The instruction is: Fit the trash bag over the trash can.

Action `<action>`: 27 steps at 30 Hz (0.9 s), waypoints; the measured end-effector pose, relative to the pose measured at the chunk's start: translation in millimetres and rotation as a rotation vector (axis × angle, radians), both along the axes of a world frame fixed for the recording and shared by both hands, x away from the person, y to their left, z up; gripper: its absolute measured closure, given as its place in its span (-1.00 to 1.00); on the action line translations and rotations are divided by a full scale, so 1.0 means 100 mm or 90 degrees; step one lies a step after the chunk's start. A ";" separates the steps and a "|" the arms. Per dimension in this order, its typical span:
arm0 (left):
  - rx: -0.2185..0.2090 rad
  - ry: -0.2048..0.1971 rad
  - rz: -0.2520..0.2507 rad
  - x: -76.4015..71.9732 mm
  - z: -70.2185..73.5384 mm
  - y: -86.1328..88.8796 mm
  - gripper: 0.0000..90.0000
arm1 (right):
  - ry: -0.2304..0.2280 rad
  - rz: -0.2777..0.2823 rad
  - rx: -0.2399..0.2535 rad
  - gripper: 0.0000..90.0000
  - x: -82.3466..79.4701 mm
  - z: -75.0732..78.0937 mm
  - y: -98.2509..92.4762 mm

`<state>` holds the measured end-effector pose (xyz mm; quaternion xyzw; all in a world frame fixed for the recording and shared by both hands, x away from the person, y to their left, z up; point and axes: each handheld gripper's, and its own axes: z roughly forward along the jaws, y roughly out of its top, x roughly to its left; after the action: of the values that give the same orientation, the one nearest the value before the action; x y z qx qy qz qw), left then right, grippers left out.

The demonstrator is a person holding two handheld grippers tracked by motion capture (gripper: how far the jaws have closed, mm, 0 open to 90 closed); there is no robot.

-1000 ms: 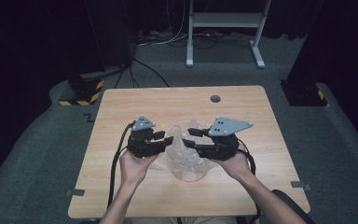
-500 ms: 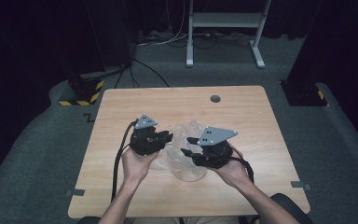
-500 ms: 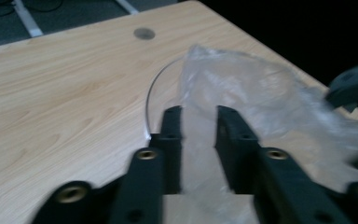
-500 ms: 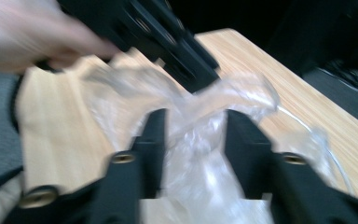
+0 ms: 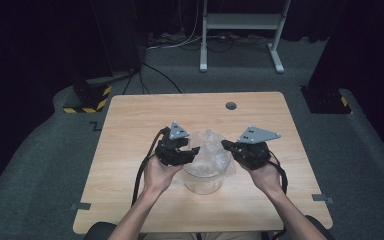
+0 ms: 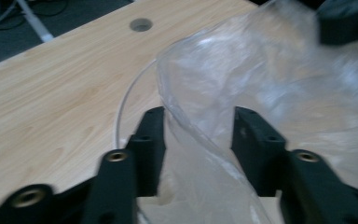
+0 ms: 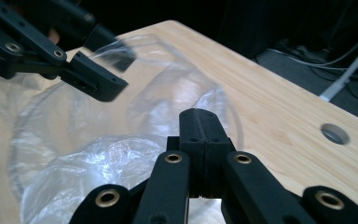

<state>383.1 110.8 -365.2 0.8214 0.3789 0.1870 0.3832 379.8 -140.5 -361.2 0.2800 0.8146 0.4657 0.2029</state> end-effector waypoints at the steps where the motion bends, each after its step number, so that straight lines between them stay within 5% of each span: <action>1: 0.002 0.002 0.001 0.02 0.00 0.01 0.43 | -0.002 -0.007 0.006 0.99 0.01 0.00 -0.04; 5: 0.003 -0.006 0.004 0.08 0.00 0.08 0.80 | 0.000 -0.033 0.020 0.99 0.04 -0.04 -0.16; 9: -0.003 -0.011 0.012 0.11 0.02 0.14 0.95 | 0.002 -0.053 0.019 0.99 0.07 -0.08 -0.21; 20: -0.107 0.024 0.022 0.22 -0.09 0.40 0.85 | 0.020 -0.070 0.011 0.99 0.23 -0.24 -0.22; 27: -0.120 0.024 0.012 0.17 -0.11 0.46 0.67 | 0.021 -0.076 0.015 0.99 0.34 -0.27 -0.21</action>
<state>400.5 157.1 -376.0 0.7815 0.4097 0.1389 0.4495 413.4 -161.0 -388.4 0.3381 0.7941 0.4576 0.2138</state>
